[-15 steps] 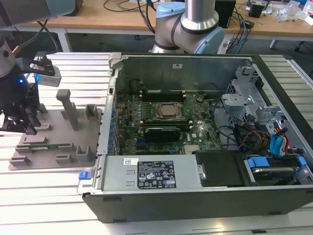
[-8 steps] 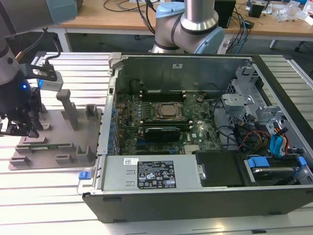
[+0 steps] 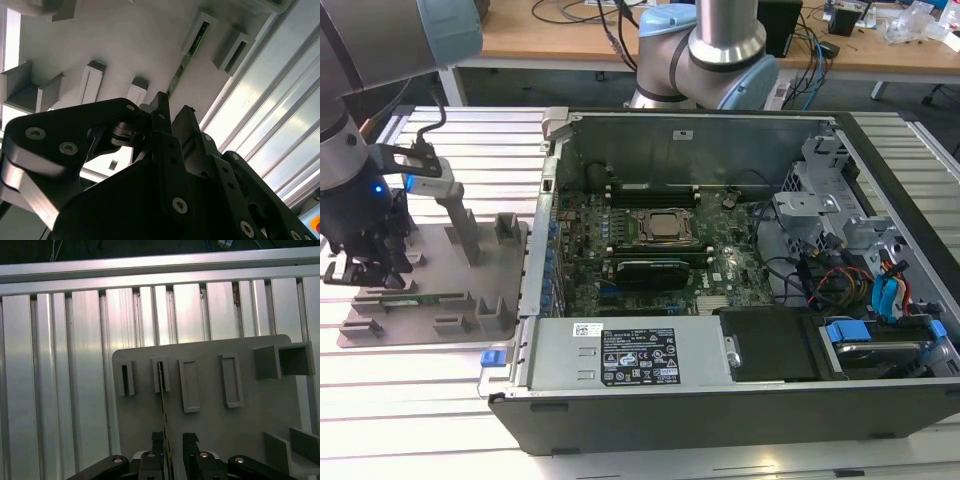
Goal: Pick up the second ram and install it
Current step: 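Pick up the second ram and move it above second insertion slot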
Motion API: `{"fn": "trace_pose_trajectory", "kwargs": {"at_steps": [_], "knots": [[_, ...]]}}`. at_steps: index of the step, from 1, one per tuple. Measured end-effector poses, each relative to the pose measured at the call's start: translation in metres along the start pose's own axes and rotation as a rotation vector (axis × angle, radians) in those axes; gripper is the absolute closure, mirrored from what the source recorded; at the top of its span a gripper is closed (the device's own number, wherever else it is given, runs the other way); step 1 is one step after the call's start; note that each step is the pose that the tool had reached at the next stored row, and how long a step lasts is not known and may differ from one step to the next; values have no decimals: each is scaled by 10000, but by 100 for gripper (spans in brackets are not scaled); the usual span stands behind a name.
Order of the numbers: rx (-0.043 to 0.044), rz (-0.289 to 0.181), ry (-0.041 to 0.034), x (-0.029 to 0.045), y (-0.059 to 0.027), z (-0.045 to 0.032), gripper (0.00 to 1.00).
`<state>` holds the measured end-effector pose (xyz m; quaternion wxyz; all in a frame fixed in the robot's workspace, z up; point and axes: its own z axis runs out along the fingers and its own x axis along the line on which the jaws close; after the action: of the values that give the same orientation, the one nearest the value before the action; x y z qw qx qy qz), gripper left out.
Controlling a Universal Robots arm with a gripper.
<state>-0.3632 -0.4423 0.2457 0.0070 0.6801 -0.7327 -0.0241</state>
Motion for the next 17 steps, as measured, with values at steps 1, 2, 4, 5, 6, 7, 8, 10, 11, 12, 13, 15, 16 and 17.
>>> {"fn": "trace_pose_trajectory", "kwargs": {"at_steps": [1, 2, 4, 5, 6, 7, 8, 10, 11, 12, 13, 15, 16, 17], "knots": [[0, -2, 0, 0, -2, 9, 70], [-1, -3, 0, 1, -4, 20, 70], [-1, -3, 0, 1, -5, 38, 70], [0, -4, 0, 2, -6, 62, 70], [1, -5, -1, 3, -8, 103, 70], [0, -4, 0, 3, -9, 131, 70], [0, -4, 0, 4, -10, 155, 70], [0, -5, 0, 10, -13, 202, 70], [0, -4, 0, 15, -15, 243, 70], [-1, -4, 0, 19, -16, 275, 70], [0, -3, -1, 21, -17, 303, 70], [0, -4, 0, 23, -19, 339, 70], [0, -4, 0, 24, -21, 383, 70], [0, -5, 0, 25, -23, 434, 70]]}}
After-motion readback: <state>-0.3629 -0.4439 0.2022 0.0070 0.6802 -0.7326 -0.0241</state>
